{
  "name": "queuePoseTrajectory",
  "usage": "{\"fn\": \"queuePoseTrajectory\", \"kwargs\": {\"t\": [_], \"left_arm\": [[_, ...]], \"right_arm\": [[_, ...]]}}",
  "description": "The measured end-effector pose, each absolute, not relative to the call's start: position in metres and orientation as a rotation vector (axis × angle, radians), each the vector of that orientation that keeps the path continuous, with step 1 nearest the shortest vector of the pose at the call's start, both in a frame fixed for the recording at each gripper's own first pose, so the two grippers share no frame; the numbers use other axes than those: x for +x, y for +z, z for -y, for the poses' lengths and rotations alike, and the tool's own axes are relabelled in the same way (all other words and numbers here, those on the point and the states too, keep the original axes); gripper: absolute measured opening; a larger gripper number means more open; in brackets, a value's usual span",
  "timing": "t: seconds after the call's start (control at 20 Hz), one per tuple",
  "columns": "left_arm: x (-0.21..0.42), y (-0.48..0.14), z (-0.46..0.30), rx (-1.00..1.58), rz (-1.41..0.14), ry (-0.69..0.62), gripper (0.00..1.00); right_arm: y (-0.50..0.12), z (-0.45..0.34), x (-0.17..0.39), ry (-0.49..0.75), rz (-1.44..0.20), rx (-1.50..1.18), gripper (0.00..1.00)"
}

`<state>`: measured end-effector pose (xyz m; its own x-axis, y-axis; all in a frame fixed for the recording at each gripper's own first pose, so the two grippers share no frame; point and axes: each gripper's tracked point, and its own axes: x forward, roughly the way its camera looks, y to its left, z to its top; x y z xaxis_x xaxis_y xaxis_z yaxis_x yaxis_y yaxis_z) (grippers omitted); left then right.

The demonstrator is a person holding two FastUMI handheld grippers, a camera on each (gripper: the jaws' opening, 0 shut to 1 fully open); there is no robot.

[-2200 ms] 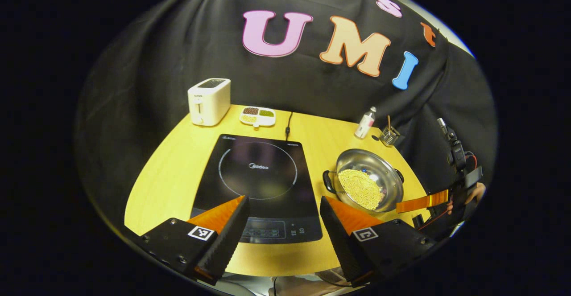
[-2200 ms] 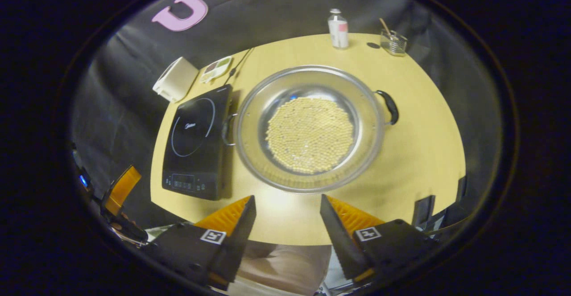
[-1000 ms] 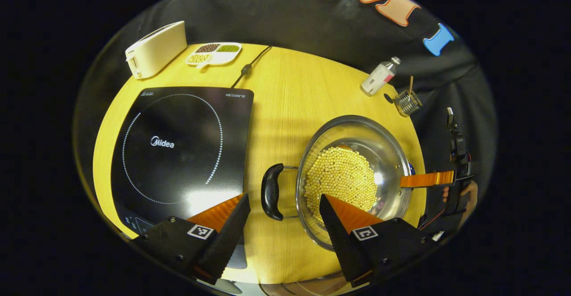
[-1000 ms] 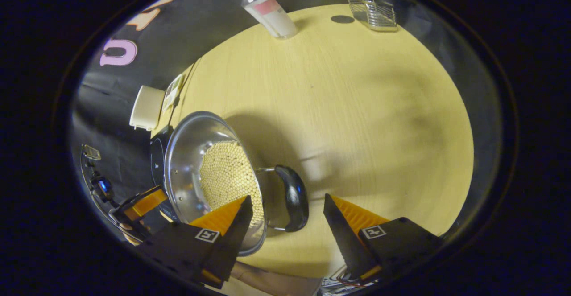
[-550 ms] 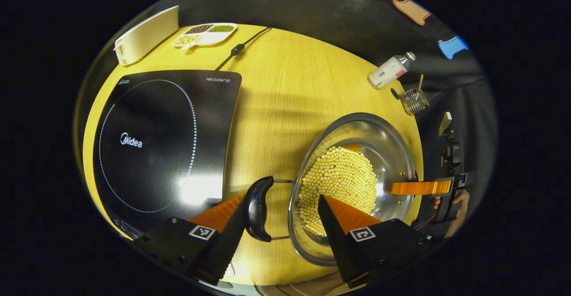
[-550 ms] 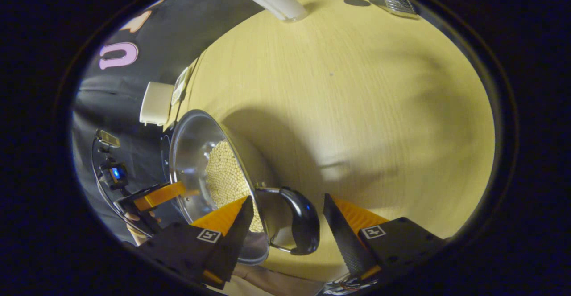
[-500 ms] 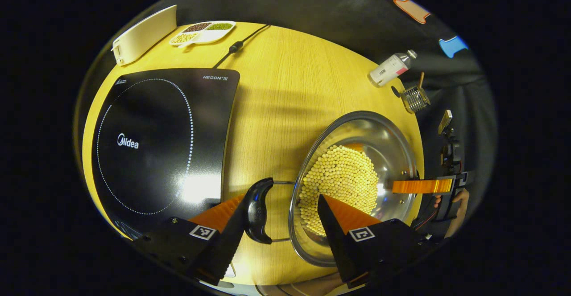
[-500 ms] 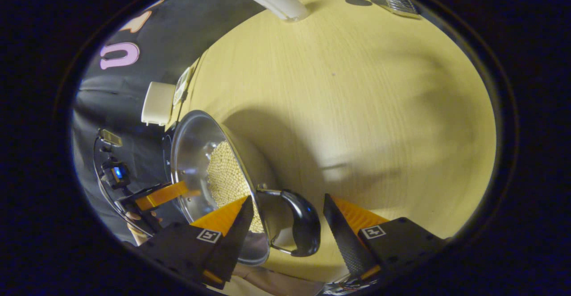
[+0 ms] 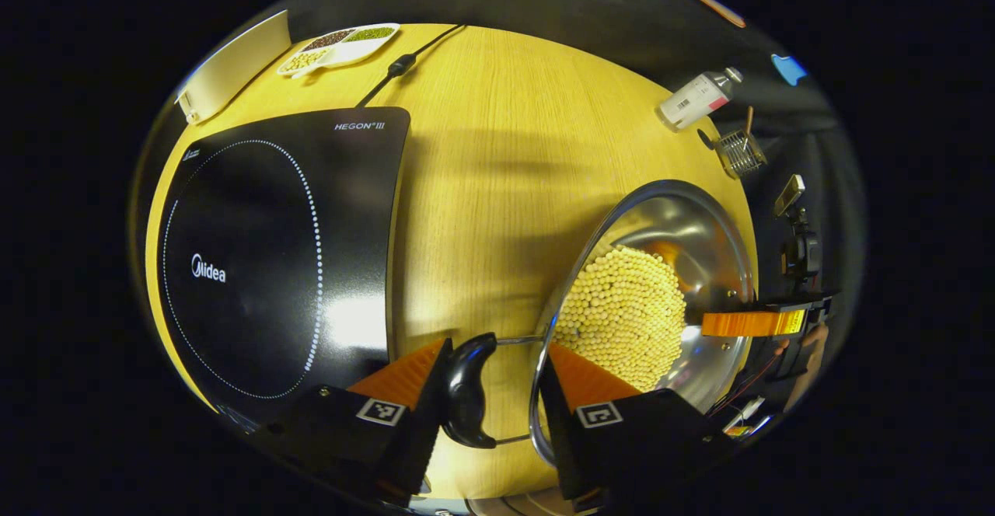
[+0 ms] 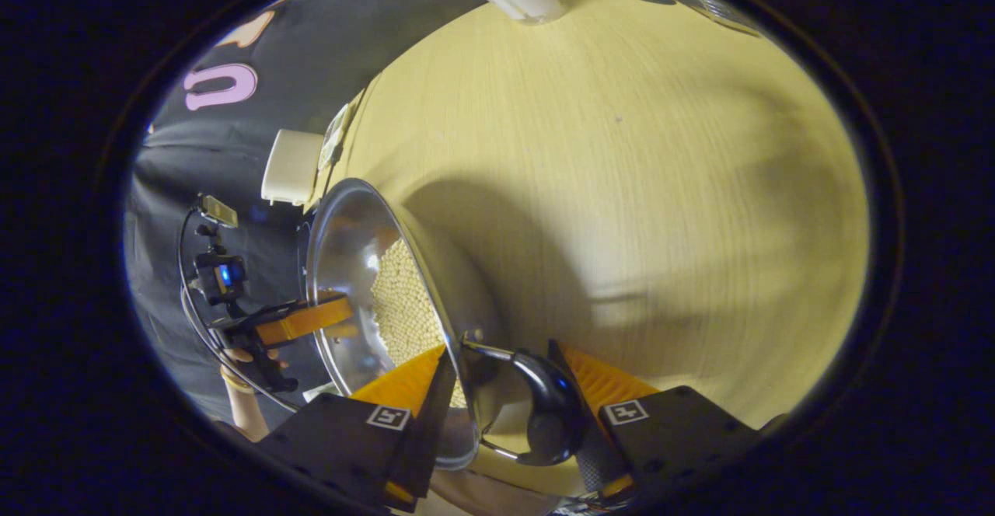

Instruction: First push the handle of the pot to place it horizontally, then grasp the pot with both hands and set it on the induction cooktop.

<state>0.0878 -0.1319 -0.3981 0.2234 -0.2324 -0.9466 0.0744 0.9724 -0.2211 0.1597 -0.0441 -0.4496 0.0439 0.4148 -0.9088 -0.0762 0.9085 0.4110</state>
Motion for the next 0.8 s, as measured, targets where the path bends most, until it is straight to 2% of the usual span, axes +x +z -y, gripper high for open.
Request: {"fn": "queuePoseTrajectory", "kwargs": {"t": [0.05,0.15,0.25,0.5,0.55,0.6,0.65,0.7,0.8], "left_arm": [[0.087,-0.397,0.132,-0.134,-1.336,-0.218,0.63],[0.086,-0.401,0.132,-0.119,-1.351,-0.214,0.62],[0.086,-0.4,0.13,-0.1,-1.36,-0.205,0.62],[0.071,-0.393,0.137,-0.114,-1.397,-0.183,0.63],[0.068,-0.39,0.138,-0.115,-1.397,-0.185,0.6],[0.066,-0.388,0.138,-0.117,-1.393,-0.189,0.6],[0.064,-0.385,0.138,-0.118,-1.386,-0.191,0.6],[0.061,-0.381,0.139,-0.114,-1.385,-0.195,0.62],[0.054,-0.371,0.137,-0.106,-1.387,-0.198,0.6]], "right_arm": [[-0.453,0.049,0.161,0.365,-1.489,0.279,0.61],[-0.456,0.048,0.161,0.342,-1.505,0.327,0.53],[-0.453,0.049,0.162,0.342,-1.486,0.303,0.51],[-0.451,0.059,0.155,0.327,-1.464,0.204,0.51],[-0.449,0.057,0.151,0.33,-1.462,0.186,0.57],[-0.446,0.057,0.15,0.332,-1.458,0.181,0.51],[-0.442,0.057,0.148,0.331,-1.455,0.183,0.51],[-0.437,0.058,0.145,0.329,-1.454,0.184,0.57],[-0.428,0.061,0.137,0.326,-1.457,0.189,0.57]]}}
